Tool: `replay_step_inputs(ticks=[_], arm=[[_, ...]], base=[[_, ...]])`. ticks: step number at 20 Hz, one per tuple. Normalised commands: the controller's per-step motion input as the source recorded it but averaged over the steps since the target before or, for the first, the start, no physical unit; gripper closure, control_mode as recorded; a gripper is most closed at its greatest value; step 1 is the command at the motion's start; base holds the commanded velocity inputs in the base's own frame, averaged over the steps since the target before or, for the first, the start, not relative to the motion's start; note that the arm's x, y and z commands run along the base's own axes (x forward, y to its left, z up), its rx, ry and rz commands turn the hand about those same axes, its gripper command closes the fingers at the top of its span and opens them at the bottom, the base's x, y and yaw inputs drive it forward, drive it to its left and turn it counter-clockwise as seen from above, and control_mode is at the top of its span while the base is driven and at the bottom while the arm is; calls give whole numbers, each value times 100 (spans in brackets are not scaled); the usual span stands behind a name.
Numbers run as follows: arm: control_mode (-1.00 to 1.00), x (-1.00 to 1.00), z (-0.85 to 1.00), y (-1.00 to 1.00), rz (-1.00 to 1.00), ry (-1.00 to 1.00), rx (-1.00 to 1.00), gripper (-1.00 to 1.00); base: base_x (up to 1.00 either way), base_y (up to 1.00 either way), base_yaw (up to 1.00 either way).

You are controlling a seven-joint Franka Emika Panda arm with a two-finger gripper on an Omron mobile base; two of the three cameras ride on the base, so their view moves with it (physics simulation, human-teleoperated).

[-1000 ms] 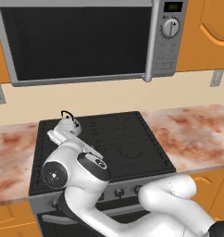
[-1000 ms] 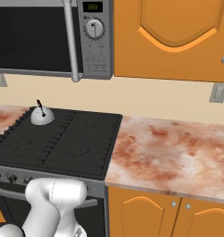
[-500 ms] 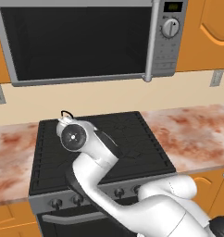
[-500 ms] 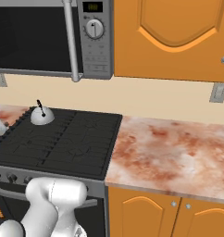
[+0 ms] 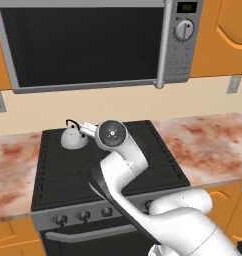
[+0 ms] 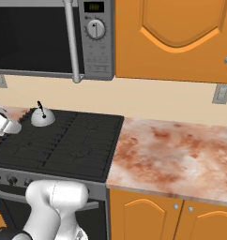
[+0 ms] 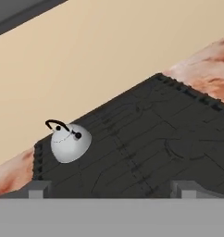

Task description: The kettle is done boiling. Turn off the stove, then wait for 300 timesteps before moving the kettle to the dining table.

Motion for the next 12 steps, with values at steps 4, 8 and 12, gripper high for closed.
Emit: replay_step_inputs(ticks=[4, 8, 12], arm=[[-100, 14, 0, -25, 26, 0, 0, -100], [-100, 19, 0, -15, 26, 2, 0, -100], [-100, 21, 0, -9, 27, 1, 0, -100]], base=[[0, 0, 0], [0, 0, 0], [0, 0, 0]])
